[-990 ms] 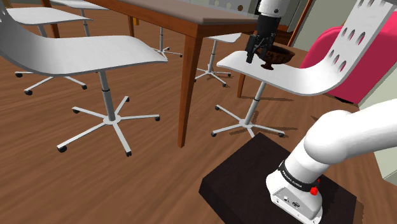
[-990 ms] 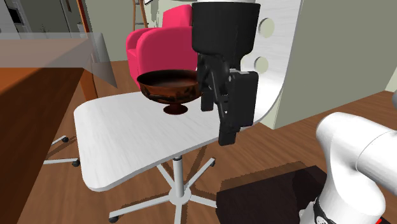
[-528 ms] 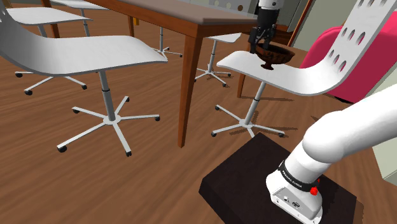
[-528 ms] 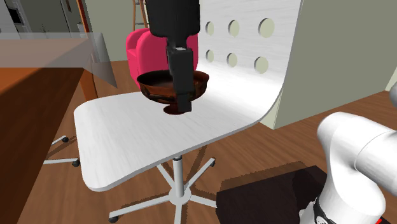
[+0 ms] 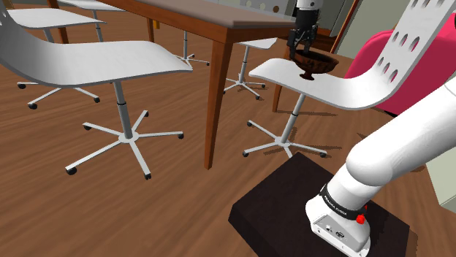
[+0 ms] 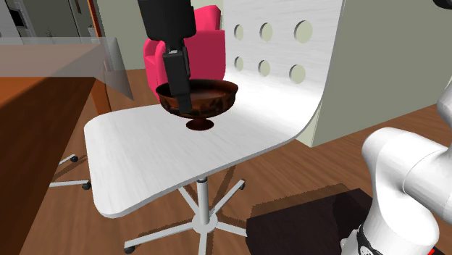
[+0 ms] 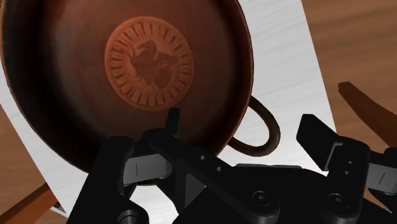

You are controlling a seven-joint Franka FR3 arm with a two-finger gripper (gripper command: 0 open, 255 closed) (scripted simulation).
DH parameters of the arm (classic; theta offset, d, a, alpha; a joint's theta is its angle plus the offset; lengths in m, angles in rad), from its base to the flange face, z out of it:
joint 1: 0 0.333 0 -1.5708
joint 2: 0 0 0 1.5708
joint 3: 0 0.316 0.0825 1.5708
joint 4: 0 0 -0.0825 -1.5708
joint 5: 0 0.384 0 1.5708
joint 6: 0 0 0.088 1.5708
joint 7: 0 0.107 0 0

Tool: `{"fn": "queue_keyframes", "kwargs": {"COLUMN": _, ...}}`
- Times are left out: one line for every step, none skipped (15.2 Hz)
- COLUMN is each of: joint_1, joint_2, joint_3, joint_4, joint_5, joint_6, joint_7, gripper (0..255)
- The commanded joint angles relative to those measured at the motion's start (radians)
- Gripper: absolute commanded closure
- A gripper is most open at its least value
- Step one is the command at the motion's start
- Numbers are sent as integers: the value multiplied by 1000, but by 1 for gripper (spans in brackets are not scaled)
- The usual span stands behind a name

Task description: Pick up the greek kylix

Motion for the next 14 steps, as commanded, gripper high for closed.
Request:
{"fn": "queue_keyframes", "kwargs": {"joint_1": 0, "joint_2": -4, "joint_3": 0, "joint_4": -27, "joint_5": -1, "joint_6": 21, "joint_7": 6, "gripper": 0}}
{"fn": "queue_keyframes", "kwargs": {"joint_1": 0, "joint_2": -6, "joint_3": 0, "joint_4": -42, "joint_5": -2, "joint_6": 35, "joint_7": 8, "gripper": 0}}
{"fn": "queue_keyframes", "kwargs": {"joint_1": 0, "joint_2": -8, "joint_3": -1, "joint_4": -57, "joint_5": -3, "joint_6": 48, "joint_7": 11, "gripper": 0}}
{"fn": "queue_keyframes", "kwargs": {"joint_1": -1, "joint_2": -11, "joint_3": -2, "joint_4": -81, "joint_5": -4, "joint_6": 69, "joint_7": 14, "gripper": 0}}
{"fn": "queue_keyframes", "kwargs": {"joint_1": -1, "joint_2": -11, "joint_3": -2, "joint_4": -81, "joint_5": -4, "joint_6": 69, "joint_7": 14, "gripper": 0}}
{"fn": "queue_keyframes", "kwargs": {"joint_1": -1, "joint_2": -11, "joint_3": -2, "joint_4": -81, "joint_5": -4, "joint_6": 69, "joint_7": 14, "gripper": 0}}
{"fn": "queue_keyframes", "kwargs": {"joint_1": -1, "joint_2": -12, "joint_3": -2, "joint_4": -81, "joint_5": -4, "joint_6": 68, "joint_7": 14, "gripper": 255}}
{"fn": "queue_keyframes", "kwargs": {"joint_1": -1, "joint_2": -12, "joint_3": -3, "joint_4": -82, "joint_5": -4, "joint_6": 69, "joint_7": 13, "gripper": 255}}
{"fn": "queue_keyframes", "kwargs": {"joint_1": -2, "joint_2": -12, "joint_3": -3, "joint_4": -82, "joint_5": -4, "joint_6": 69, "joint_7": 13, "gripper": 255}}
{"fn": "queue_keyframes", "kwargs": {"joint_1": -2, "joint_2": -12, "joint_3": -3, "joint_4": -83, "joint_5": -4, "joint_6": 70, "joint_7": 13, "gripper": 255}}
{"fn": "queue_keyframes", "kwargs": {"joint_1": -2, "joint_2": -12, "joint_3": -3, "joint_4": -83, "joint_5": -4, "joint_6": 70, "joint_7": 12, "gripper": 255}}
{"fn": "queue_keyframes", "kwargs": {"joint_1": -2, "joint_2": -12, "joint_3": -3, "joint_4": -83, "joint_5": -4, "joint_6": 70, "joint_7": 12, "gripper": 255}}
{"fn": "queue_keyframes", "kwargs": {"joint_1": -2, "joint_2": -11, "joint_3": -4, "joint_4": -82, "joint_5": -4, "joint_6": 70, "joint_7": 12, "gripper": 255}}
{"fn": "queue_keyframes", "kwargs": {"joint_1": -2, "joint_2": -11, "joint_3": -3, "joint_4": -81, "joint_5": -4, "joint_6": 69, "joint_7": 12, "gripper": 255}}
